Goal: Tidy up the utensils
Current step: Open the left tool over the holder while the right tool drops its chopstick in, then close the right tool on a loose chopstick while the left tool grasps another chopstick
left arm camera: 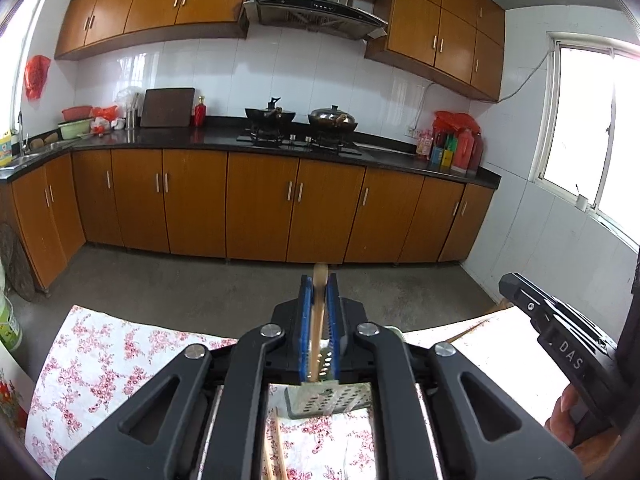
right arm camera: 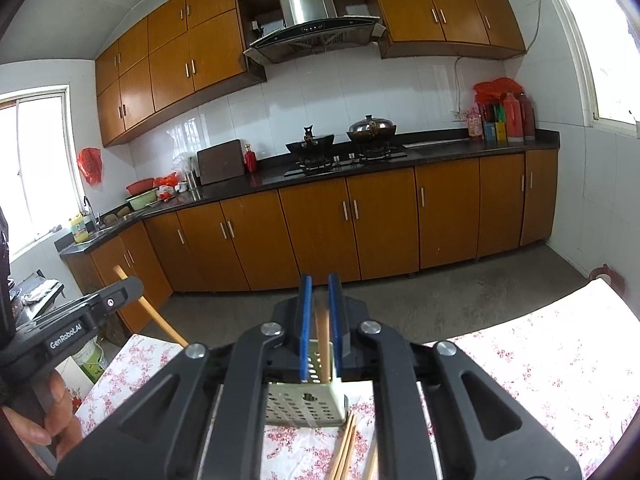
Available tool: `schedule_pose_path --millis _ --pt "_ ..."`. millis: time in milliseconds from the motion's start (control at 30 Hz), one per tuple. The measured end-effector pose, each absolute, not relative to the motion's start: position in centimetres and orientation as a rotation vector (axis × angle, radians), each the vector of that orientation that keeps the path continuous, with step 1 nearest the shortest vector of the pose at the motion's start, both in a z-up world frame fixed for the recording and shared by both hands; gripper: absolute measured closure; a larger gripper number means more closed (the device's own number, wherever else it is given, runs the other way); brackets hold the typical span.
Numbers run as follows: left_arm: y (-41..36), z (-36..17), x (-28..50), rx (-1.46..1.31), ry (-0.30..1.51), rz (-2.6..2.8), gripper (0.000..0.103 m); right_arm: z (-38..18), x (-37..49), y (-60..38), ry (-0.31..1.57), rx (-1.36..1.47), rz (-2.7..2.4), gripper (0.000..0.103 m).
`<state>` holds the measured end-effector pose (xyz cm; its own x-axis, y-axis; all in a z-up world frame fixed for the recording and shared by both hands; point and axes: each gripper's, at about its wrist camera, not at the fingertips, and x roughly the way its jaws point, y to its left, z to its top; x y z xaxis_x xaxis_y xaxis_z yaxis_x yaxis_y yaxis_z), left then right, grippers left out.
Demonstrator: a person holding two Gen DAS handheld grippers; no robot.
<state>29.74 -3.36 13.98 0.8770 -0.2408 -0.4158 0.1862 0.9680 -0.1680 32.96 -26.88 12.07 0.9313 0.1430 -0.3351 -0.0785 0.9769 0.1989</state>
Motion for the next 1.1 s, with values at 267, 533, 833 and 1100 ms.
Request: schedule_pose_path --millis 267,533,833,1100 --pt "-2.1 14.9 27.6 -0.136 0.406 -0.196 0.053 12.1 28.8 -28.7 0.32 0.191 0.071 0.074" --pt "1.3 13.0 24.3 -0.125 0.413 -0.124 0.053 5.0 25.4 -31.6 0.5 0.212 -0.011 0.072" --pt "4.4 3.3 23.1 -0.085 0.625 -0.038 0.053 -8.1 27.0 -28.0 0.851 0.203 0.084 0.074" --pt "4.8 -2.8 22.7 -0.144 0.779 -0.095 0.058 -11.1 27.6 -25.5 0.912 0.073 0.03 0.094"
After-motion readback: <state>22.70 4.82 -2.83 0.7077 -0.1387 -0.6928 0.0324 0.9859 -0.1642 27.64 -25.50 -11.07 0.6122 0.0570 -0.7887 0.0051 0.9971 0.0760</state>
